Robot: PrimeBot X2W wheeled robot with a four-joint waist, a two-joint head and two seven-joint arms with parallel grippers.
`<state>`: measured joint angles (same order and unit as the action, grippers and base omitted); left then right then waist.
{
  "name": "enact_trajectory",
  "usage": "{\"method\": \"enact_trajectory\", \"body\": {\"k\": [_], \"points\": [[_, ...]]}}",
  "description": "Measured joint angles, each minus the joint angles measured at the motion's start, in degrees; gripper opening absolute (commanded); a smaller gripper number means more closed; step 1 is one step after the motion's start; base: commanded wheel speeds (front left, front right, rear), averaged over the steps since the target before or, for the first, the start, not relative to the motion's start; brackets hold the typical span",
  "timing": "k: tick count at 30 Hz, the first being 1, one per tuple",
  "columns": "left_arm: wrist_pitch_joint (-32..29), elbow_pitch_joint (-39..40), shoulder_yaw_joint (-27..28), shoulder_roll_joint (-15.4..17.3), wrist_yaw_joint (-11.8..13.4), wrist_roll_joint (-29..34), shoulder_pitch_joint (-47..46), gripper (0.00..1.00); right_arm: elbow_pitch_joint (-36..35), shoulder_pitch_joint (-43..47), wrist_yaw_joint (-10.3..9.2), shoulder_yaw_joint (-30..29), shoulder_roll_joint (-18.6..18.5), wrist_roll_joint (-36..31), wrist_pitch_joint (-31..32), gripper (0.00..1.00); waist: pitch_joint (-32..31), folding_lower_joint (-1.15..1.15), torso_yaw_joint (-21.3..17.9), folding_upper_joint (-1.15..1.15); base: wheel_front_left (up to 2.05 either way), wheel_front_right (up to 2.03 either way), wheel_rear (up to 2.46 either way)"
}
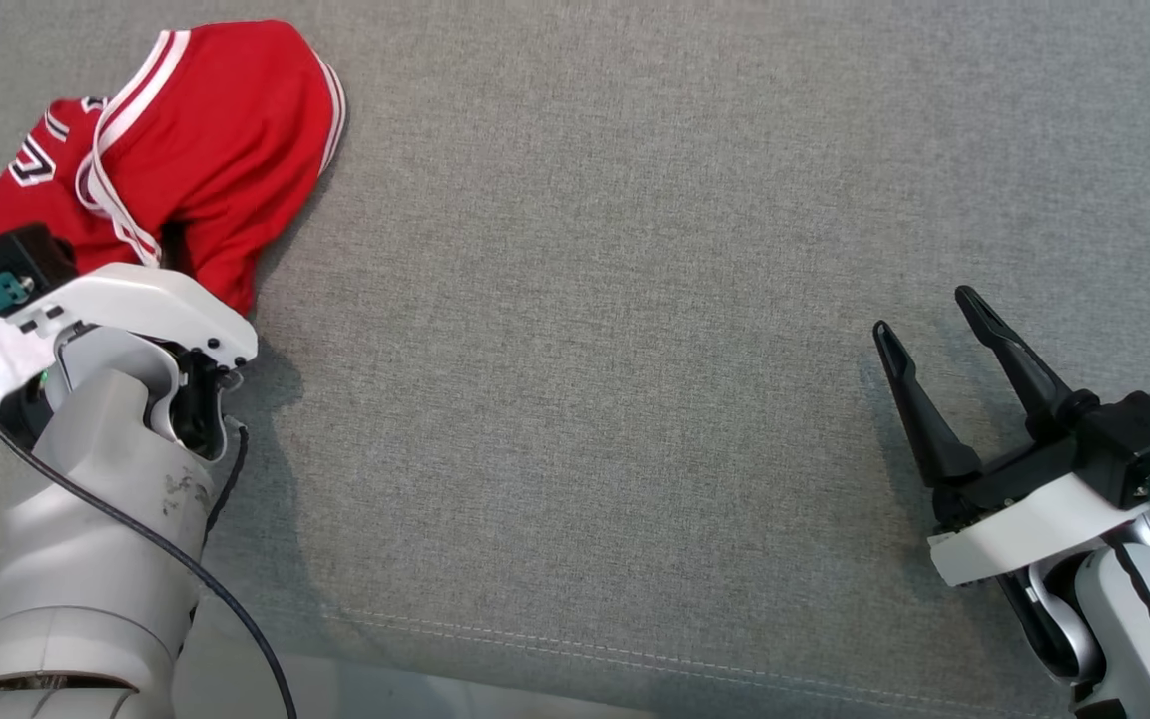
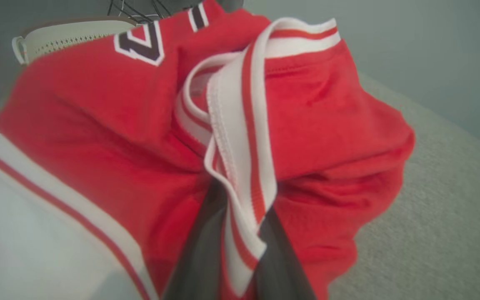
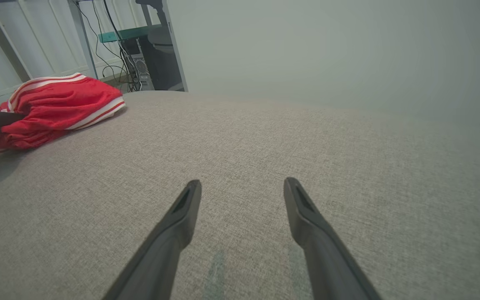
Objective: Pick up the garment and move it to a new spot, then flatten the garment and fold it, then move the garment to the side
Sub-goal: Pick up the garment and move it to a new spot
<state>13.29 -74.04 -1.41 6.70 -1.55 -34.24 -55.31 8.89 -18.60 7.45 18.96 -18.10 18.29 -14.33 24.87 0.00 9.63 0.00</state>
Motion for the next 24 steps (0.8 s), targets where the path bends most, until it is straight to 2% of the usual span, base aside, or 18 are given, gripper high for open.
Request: {"method": "enact_trajectory", "body": {"k": [6,9,16,24], "points": [[0.94,7.64,-0.12,1.45,-0.33,2.60,1.42,0.00,0.60,0.01,0.00,-0.10,1.22,0.35,0.00,1.00,-1.86,0.00,-0.14,0.00,0.00,0.00,0.00],[0.97,15.53,1.01,2.14,0.29,5.22,3.81,0.00,0.80,0.09,0.00,-0.27,1.96,0.35,0.00,1.00,-3.16,0.00,-0.19,0.00,0.00,0.00,0.00],[1.21,28.47,1.89,0.09,-0.31,12.35,9.18,0.00,1.24,1.24,0.00,-0.65,4.30,0.42,0.00,1.00,-6.88,0.00,-0.98,0.00,0.00,0.00,0.00],[1.38,34.00,-0.33,-2.00,-3.08,17.15,10.09,0.00,1.31,3.55,0.00,-1.46,6.97,0.85,0.00,1.00,-10.66,0.00,-4.58,0.00,0.00,0.00,0.00]]}}
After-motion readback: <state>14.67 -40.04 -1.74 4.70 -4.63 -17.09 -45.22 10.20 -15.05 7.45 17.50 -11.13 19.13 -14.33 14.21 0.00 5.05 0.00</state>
